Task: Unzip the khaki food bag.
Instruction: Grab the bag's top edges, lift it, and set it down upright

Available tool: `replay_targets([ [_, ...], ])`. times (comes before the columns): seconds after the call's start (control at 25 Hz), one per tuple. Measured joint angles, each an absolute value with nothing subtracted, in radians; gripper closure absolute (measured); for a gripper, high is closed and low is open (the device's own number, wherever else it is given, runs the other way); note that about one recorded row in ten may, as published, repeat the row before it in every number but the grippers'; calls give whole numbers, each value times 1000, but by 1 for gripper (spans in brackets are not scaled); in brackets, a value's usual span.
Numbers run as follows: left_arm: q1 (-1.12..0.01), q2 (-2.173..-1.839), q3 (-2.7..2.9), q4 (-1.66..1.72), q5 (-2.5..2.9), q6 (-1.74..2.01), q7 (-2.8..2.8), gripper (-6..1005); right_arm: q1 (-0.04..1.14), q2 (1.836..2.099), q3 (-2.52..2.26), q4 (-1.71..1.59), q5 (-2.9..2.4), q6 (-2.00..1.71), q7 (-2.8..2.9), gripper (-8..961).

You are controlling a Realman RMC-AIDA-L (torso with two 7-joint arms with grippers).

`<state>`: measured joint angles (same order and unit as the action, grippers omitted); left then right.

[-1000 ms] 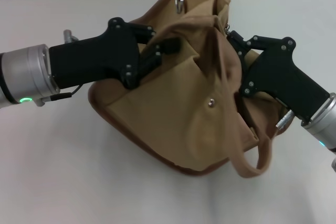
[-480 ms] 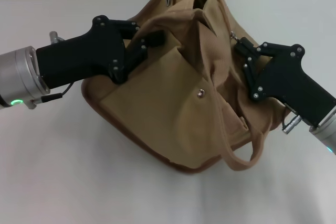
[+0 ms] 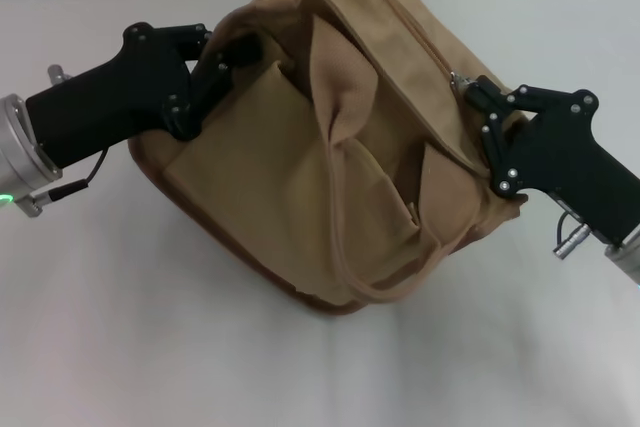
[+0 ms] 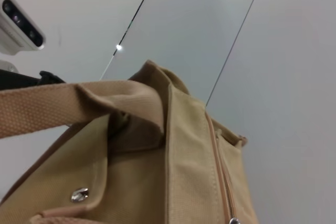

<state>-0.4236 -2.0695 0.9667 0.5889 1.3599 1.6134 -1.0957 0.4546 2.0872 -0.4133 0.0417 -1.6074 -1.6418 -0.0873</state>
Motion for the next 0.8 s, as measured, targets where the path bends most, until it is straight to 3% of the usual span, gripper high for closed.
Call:
replay_targets([
  [0.8,-375,-2067,918,555,1350,1619,-1114,932,366,2082,-405,-97,-1605,-1651,32,946],
])
